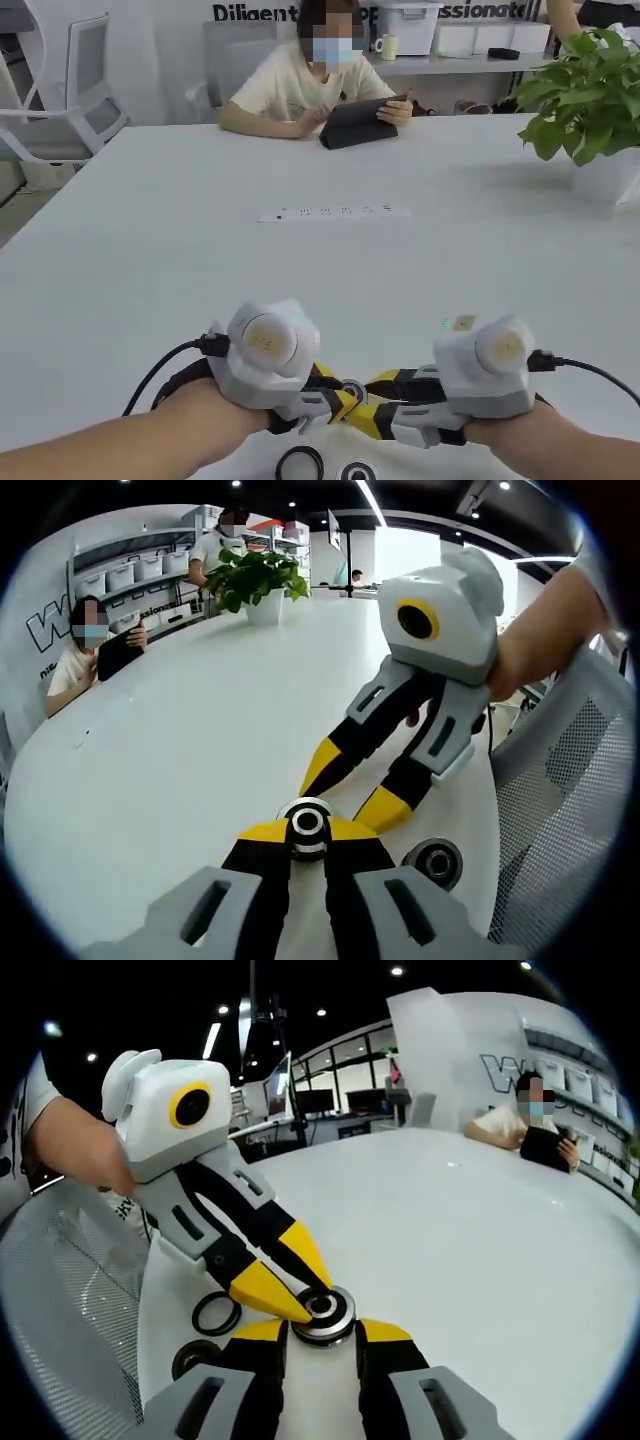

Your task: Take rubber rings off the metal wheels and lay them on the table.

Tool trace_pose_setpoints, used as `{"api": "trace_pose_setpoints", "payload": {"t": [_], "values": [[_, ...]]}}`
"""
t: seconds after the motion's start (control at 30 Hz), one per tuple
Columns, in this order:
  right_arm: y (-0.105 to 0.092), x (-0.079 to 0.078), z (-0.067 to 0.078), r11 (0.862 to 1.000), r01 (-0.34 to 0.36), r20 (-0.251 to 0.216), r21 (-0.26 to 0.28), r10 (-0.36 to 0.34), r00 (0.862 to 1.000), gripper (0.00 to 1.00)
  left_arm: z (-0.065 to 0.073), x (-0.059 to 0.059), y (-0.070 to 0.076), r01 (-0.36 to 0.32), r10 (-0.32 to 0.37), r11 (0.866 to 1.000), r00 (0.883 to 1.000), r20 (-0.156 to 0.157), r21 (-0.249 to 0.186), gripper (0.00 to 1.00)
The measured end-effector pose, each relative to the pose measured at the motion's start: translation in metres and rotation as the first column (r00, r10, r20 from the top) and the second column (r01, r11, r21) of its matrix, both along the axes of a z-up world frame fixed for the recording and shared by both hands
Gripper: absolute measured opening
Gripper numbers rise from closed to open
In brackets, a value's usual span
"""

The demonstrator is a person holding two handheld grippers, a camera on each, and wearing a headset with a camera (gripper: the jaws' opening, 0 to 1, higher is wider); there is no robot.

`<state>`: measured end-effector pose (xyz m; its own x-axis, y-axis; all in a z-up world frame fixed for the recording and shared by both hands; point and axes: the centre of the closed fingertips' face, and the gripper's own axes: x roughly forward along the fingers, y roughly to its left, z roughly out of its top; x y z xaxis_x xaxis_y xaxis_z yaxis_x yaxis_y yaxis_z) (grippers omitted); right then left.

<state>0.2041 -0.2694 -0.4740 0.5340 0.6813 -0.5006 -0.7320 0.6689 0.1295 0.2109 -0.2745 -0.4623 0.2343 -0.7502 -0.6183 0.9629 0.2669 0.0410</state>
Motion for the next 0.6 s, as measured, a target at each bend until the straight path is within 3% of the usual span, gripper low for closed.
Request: {"api": "trace_pose_setpoints", "payload": {"t": [0.6], "values": [[-0.0058, -0.0035, -0.0046, 0.999, -0.003, 0.01, -0.04, 0.003, 1.0, 0.18, -0.0004, 0.0005, 0.0002, -0.004, 0.004, 1.0, 1.0, -0.001, -0.004, 0.07]]}}
